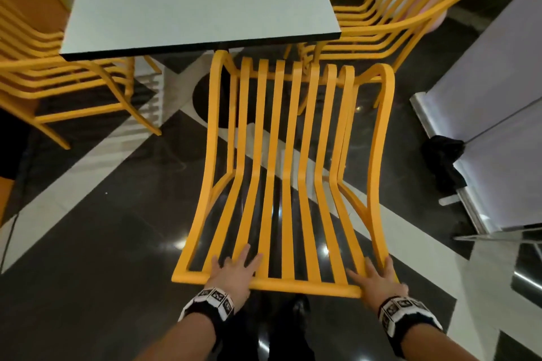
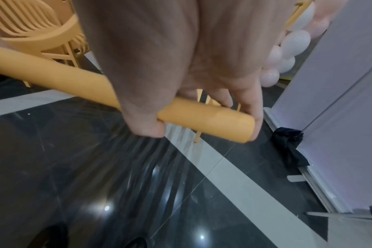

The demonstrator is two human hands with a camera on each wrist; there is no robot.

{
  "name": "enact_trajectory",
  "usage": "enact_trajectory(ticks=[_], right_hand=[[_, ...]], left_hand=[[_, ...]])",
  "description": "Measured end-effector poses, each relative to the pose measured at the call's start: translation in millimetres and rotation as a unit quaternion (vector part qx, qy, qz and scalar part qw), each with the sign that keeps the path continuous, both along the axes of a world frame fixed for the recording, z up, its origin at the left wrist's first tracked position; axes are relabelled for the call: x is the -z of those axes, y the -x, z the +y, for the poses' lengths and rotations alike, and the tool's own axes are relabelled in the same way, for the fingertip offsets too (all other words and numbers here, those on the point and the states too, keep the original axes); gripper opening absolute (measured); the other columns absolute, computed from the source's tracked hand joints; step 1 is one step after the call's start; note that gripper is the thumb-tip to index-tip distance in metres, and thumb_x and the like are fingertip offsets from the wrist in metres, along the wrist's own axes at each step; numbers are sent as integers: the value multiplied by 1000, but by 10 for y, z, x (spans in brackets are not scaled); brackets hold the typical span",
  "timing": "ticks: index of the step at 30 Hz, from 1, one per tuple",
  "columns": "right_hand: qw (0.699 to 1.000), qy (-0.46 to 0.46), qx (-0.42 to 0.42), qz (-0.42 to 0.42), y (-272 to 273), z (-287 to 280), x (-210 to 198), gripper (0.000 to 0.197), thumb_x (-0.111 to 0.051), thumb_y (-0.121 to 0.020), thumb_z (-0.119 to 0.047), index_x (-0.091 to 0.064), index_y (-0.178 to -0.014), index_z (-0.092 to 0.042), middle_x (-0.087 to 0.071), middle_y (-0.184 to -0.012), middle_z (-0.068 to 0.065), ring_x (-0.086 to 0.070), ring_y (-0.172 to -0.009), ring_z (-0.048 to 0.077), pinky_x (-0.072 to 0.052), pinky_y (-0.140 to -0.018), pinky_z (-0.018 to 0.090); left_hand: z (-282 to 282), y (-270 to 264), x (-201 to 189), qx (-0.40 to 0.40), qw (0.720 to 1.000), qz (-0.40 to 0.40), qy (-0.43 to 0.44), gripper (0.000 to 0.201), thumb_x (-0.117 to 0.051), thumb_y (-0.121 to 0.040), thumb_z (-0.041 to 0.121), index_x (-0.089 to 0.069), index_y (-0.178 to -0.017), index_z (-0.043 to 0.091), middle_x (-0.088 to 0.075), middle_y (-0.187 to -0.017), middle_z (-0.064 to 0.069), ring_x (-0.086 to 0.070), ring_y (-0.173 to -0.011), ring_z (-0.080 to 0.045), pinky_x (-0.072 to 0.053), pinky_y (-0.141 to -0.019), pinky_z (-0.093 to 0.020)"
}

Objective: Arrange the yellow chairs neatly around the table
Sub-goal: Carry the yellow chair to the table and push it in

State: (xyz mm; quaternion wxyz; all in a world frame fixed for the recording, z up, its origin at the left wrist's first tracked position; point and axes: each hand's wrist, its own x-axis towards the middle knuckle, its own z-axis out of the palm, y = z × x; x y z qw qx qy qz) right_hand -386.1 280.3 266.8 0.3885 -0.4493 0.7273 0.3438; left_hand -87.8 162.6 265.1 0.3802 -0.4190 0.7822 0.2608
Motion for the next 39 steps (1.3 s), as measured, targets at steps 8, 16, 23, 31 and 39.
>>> enact_trajectory(ticks=[8, 16, 23, 31, 39], right_hand=[[998, 18, -55, 23, -60, 78, 14, 68, -41, -100, -17, -14, -144, -61, 9, -166, 2, 19, -144, 52, -30, -106, 70], [995, 39, -88, 17, 73, -156, -337, 68, -50, -98, -22, -18, -144, -60, 1, -166, 0, 14, -146, 49, -22, -109, 69], [992, 58, -113, 7, -141, -404, -568, 64, -52, -96, -29, -21, -141, -62, -16, -163, -2, 3, -147, 49, -27, -108, 70], [990, 42, -137, -12, -434, -554, -810, 63, -57, -93, -34, -26, -142, -60, -19, -162, -4, 0, -147, 47, -27, -109, 69], [990, 65, -120, -20, -520, -1235, -1111, 56, -50, -95, -26, -36, -139, -58, -48, -143, -8, -19, -145, 39, -26, -107, 66]], left_hand=[[-128, -376, -56, -9, 998, -41, 37, 112, -59, -86, 3, 23, -146, 50, 10, -166, -5, 11, -144, -54, 1, -115, -67], [-19, -292, -364, -53, 996, -70, 33, 122, -72, -79, 7, 20, -144, 53, 8, -166, -1, 11, -145, -51, 6, -101, -84], [-158, -562, -653, -93, 991, -62, 79, 103, -58, -87, 3, 7, -146, 57, -22, -162, 6, -15, -146, -42, 0, -103, -82], [-79, -884, -828, -134, 987, -46, 75, 99, -55, -86, 2, 1, -145, 59, -39, -153, 7, -19, -146, -41, -1, -103, -81], [-677, -1000, -1090, -164, 982, -50, 82, 94, -60, -85, 4, -15, -143, 62, -42, -150, 4, -25, -144, -37, -9, -104, -80]])
